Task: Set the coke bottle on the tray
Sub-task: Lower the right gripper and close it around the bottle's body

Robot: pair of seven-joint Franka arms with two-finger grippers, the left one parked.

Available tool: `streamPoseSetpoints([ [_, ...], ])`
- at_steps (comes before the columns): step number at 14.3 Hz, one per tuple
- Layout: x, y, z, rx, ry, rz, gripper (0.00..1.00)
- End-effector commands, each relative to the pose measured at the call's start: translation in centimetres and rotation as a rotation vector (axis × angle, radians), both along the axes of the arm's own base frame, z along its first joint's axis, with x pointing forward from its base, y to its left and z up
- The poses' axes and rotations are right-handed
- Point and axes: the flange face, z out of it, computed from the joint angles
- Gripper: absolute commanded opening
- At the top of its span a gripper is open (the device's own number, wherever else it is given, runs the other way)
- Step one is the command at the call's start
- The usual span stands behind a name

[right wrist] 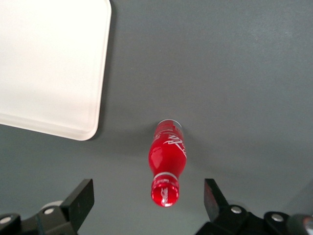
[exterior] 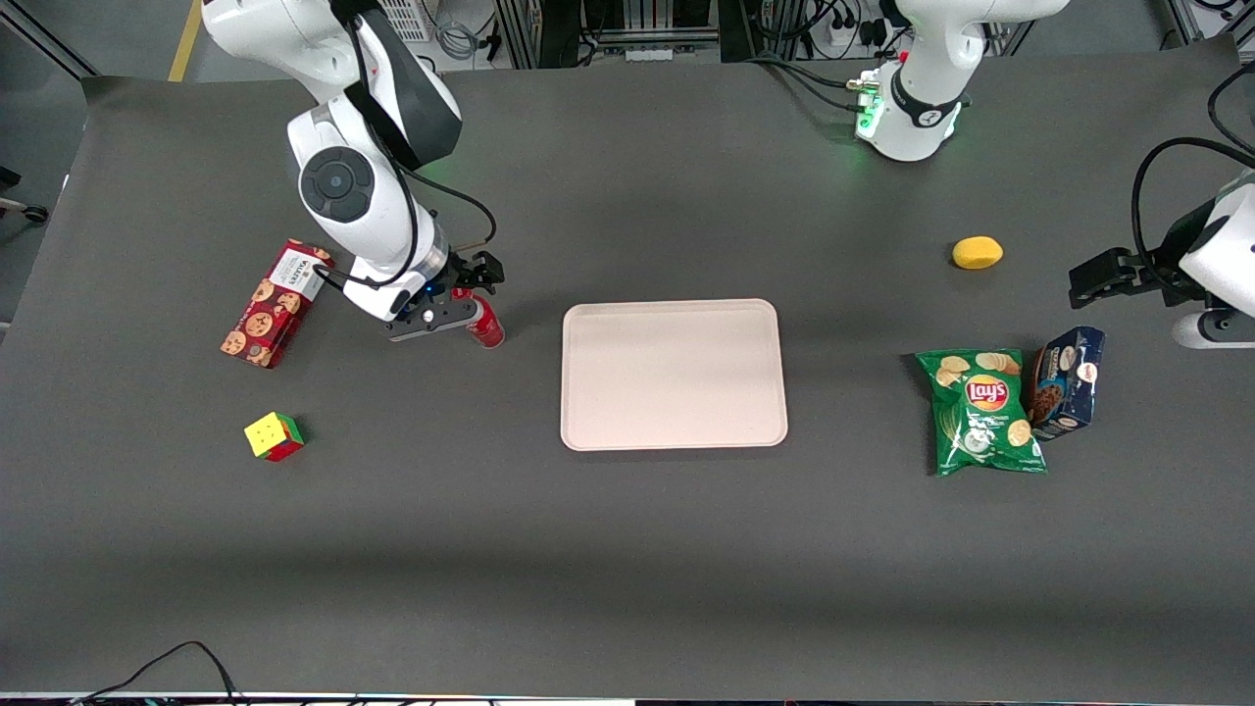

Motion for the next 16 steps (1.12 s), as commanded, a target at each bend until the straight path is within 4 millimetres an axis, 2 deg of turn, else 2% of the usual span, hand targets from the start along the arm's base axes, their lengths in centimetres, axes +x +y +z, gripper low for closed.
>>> streamPoseSetpoints([
  [1,-1.9,-0.8,-1.6,0.014,-0.041,-0.013,1.00],
  [6,-3.4,-1.3,-4.2,0.022,-0.071,-0.012,1.00],
  [11,-4.0,-1.2,-5.1,0.013,-0.058,-0.004,1.00],
  [16,-3.6,-1.4,-5.4,0.003,-0.070,0.006,1.00],
])
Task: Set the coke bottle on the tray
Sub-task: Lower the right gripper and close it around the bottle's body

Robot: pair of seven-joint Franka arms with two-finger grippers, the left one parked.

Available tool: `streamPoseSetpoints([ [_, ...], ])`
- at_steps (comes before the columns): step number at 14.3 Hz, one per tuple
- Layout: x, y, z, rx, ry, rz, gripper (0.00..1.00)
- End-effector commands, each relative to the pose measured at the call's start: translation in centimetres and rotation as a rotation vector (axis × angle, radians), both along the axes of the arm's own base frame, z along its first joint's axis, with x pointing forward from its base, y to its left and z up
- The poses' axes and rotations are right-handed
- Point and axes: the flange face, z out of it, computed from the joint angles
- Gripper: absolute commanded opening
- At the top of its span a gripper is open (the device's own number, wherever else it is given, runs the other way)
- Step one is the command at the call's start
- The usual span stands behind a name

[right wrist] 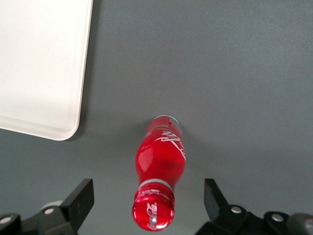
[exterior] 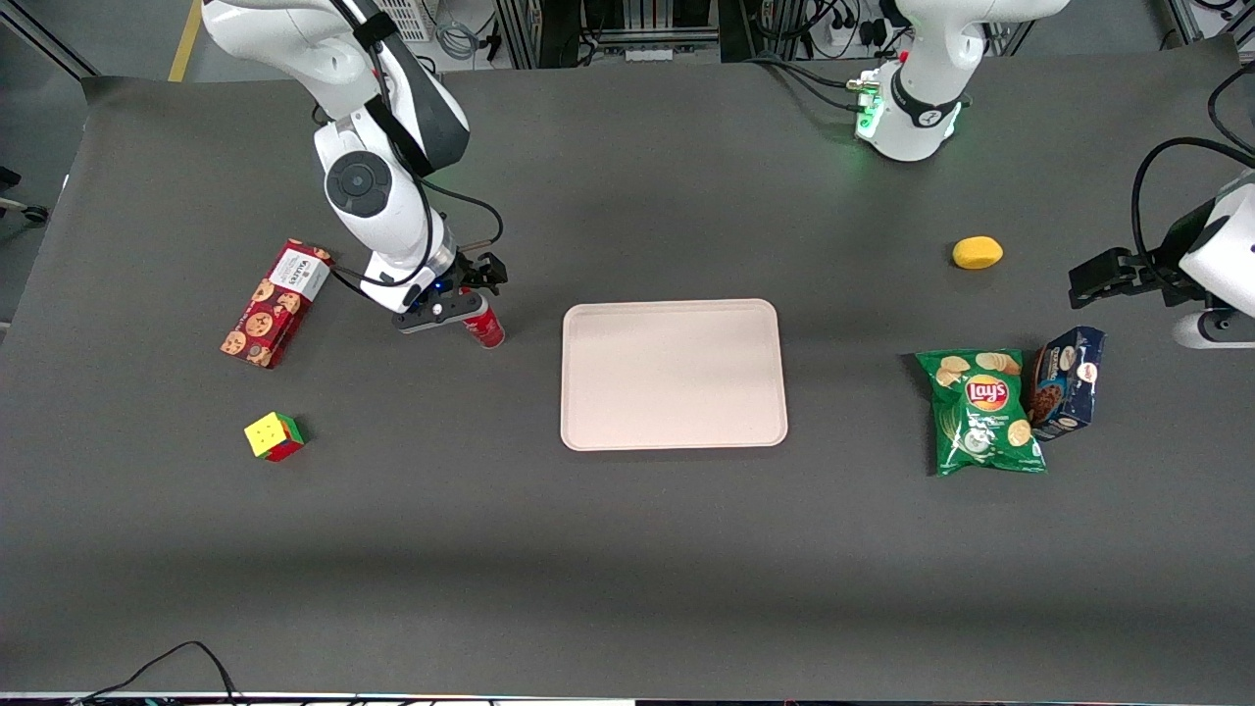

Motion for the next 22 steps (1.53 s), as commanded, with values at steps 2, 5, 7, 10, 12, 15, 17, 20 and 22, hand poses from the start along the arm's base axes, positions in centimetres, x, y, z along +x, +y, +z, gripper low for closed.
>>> streamPoseSetpoints([
  [2,-0.2,-0.2,-0.1,-0.002,-0.025,0.001,1.00],
  [5,0.1,-0.1,-1.0,0.006,-0.036,-0.001,0.99],
  [7,0.3,0.0,-1.6,0.008,-0.038,0.000,0.90],
  [10,0.3,0.0,-1.9,0.008,-0.037,0.000,0.76],
  [12,0.2,0.0,-2.0,0.004,-0.035,0.004,0.71],
  [15,0.1,-0.2,-2.1,-0.001,-0.027,0.003,0.71],
  [17,-0.1,-0.5,-2.2,-0.004,-0.024,0.000,0.71],
  [20,-0.3,-0.6,-2.2,-0.006,-0.021,0.000,0.47],
  [22,-0.3,-0.6,-2.1,-0.005,-0.023,0.000,0.22],
])
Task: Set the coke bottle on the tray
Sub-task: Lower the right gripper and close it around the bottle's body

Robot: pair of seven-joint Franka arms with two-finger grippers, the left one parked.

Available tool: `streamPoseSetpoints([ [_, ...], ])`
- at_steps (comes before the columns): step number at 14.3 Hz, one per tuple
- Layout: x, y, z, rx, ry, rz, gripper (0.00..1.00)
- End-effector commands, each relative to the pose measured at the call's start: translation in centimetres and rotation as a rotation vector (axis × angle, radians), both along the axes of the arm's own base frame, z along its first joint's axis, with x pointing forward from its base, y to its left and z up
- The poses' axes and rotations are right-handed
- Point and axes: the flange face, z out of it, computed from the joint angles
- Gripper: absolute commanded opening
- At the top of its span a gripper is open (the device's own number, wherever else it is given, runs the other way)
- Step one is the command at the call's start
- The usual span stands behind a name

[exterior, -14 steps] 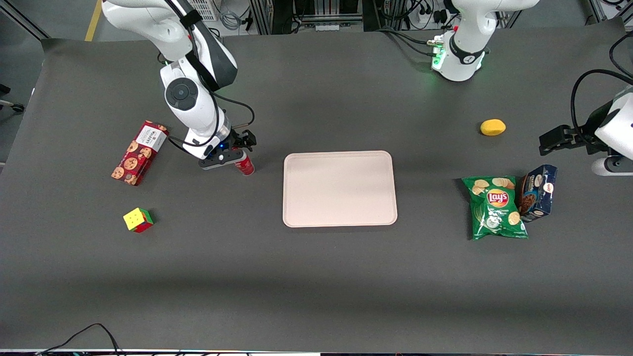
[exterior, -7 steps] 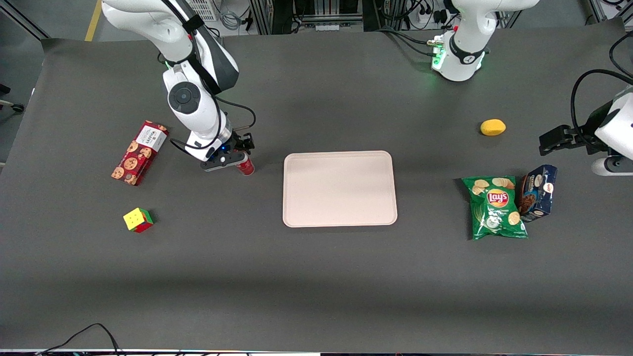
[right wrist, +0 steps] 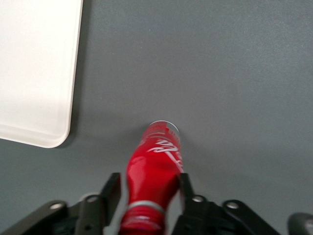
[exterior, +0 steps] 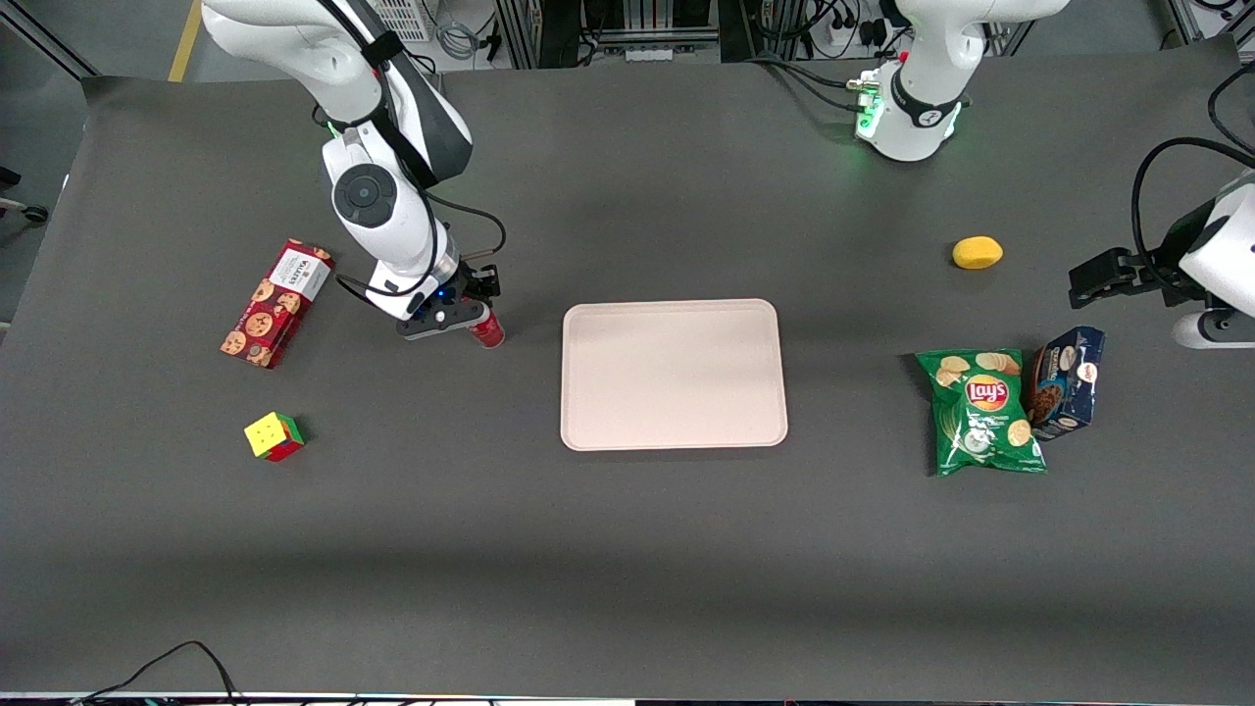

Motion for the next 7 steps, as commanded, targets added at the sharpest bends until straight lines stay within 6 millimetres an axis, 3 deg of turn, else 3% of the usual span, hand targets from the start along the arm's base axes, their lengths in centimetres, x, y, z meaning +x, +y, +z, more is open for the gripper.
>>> streamPoseSetpoints([
  [1,-0.3,-0.1,0.3,-0.008,-0.013,0.005,0.06],
  [2,-0.2,-0.1,0.4,-0.007,-0.013,0.005,0.00],
  [4,0.0,0.0,0.8,-0.003,-0.023,0.007,0.00],
  [7,1.3,1.1,4.7,0.001,-0.030,0.012,0.00],
])
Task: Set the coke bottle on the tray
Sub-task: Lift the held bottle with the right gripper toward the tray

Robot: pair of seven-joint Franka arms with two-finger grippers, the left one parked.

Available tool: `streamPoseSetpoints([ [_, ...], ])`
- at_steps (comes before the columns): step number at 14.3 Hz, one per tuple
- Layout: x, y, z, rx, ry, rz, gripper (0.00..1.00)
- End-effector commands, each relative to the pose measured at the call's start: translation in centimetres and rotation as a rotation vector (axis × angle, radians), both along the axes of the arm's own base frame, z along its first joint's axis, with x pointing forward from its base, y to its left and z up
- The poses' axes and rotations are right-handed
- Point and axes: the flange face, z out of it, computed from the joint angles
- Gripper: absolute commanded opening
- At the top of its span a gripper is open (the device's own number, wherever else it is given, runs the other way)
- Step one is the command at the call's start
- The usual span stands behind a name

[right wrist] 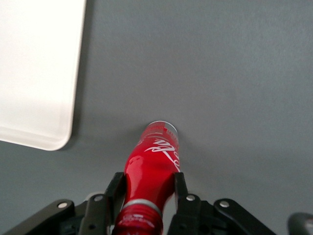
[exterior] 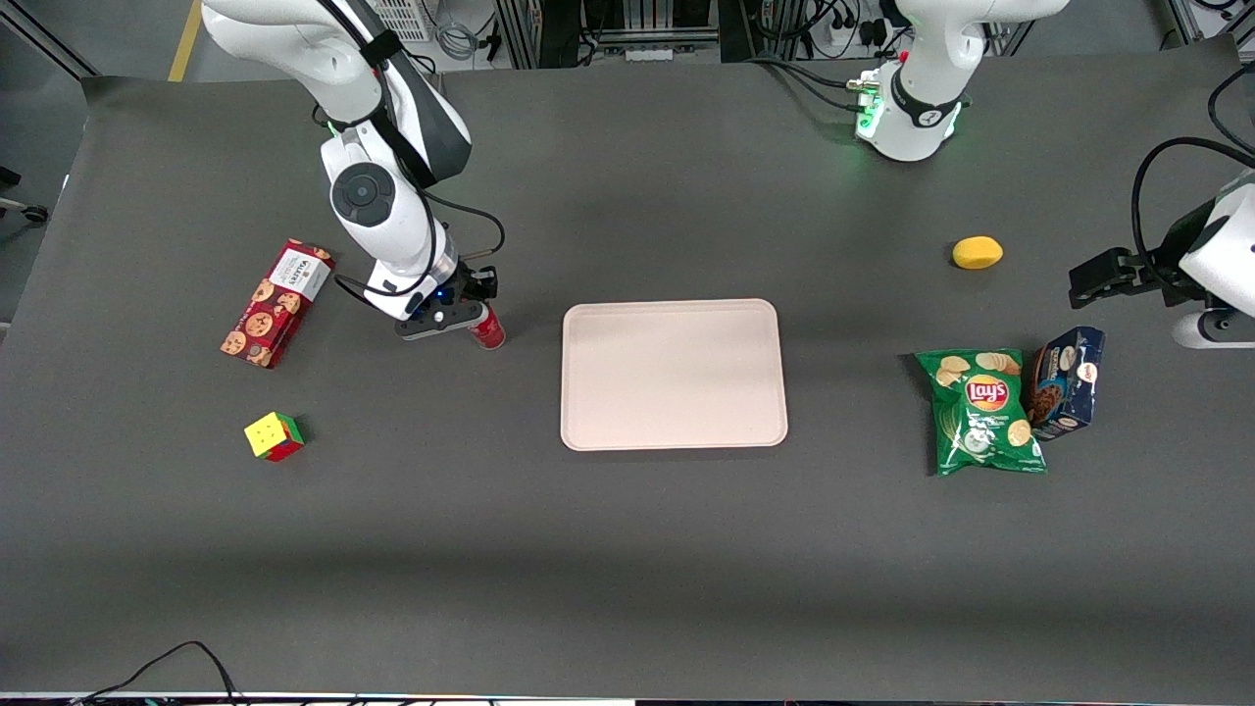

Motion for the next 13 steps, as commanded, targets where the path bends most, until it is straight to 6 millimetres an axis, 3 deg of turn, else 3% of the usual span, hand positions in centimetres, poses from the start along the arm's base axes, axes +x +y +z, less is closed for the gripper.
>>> streamPoseSetpoints([
  [1,1.8,1.4,6.2,-0.018,0.016,0.015,0.00],
  [5,4.1,2.5,17.1,-0.040,0.068,0.023,0.00],
  [7,4.4,2.5,21.5,-0.041,0.081,0.024,0.00],
  [9,4.7,2.1,23.2,-0.041,0.088,0.017,0.00],
  [13,5.0,3.0,23.9,-0.024,0.074,0.006,0.00],
])
